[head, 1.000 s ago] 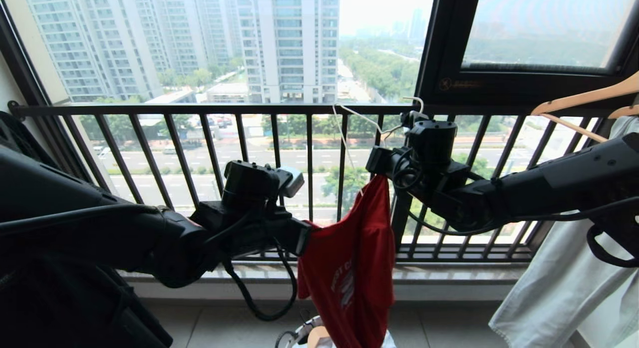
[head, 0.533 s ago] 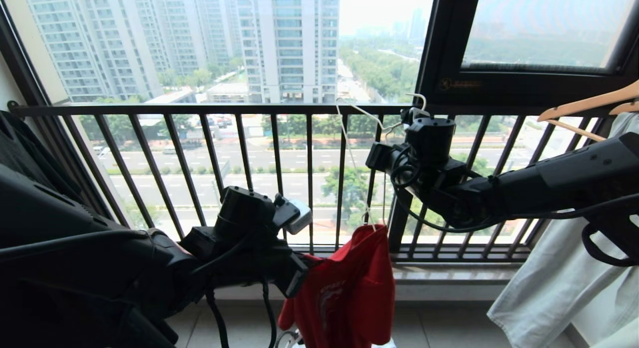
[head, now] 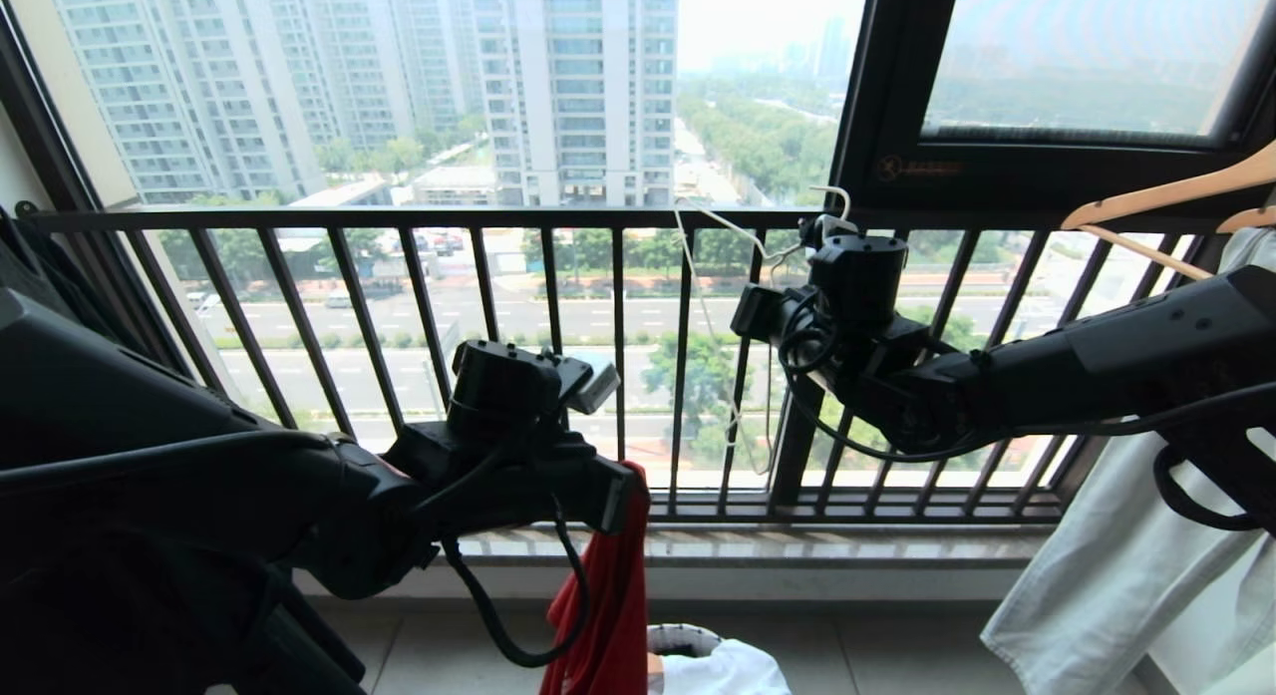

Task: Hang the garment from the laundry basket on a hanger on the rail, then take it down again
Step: Put clothes in the basket

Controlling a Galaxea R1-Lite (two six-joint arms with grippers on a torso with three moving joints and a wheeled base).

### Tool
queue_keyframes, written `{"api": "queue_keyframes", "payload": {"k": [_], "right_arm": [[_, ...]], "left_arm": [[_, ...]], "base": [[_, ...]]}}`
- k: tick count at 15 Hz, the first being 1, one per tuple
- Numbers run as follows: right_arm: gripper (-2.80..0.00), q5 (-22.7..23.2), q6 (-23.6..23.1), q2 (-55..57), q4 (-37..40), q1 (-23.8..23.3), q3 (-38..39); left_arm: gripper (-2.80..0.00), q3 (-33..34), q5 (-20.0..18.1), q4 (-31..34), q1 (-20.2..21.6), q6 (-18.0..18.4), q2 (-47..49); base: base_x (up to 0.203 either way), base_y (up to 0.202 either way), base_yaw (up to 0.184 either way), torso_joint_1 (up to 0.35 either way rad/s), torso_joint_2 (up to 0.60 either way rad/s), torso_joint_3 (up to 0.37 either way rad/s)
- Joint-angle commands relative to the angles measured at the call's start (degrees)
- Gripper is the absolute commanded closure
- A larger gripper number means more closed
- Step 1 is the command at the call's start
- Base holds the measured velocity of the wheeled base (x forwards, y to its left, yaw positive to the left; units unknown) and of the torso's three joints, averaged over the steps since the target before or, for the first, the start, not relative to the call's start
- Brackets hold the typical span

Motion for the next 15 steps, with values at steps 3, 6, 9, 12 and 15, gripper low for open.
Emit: {"api": "queue_keyframes", "payload": {"k": [3,6,9,12,15], "right_arm": [[0.0,-2.38,-2.12,-1.17,-0.29,-0.1,0.19],[0.0,-2.5,-2.22,-2.72,0.33,-0.36,0.26],[0.0,-2.5,-2.3,-2.83,0.5,-0.8,0.26],[0.0,-2.41,-2.39,-3.27,0.42,-1.59,0.17],[0.0,-2.41,-2.48,-3.52,0.5,-1.77,0.1]], "left_arm": [[0.0,-1.45,4.39,-9.91,-0.77,-3.84,6.38],[0.0,-0.8,4.39,-9.65,-1.54,-3.86,5.48],[0.0,-1.27,4.64,-8.16,-1.56,-3.43,8.34],[0.0,-0.97,4.69,-7.91,-1.47,-0.34,12.04],[0.0,-1.46,5.2,-8.18,-1.26,1.27,17.18]], "base": [[0.0,0.0,0.0,0.0,0.0,0.0],[0.0,0.0,0.0,0.0,0.0,0.0],[0.0,0.0,0.0,0.0,0.0,0.0],[0.0,0.0,0.0,0.0,0.0,0.0],[0.0,0.0,0.0,0.0,0.0,0.0]]}}
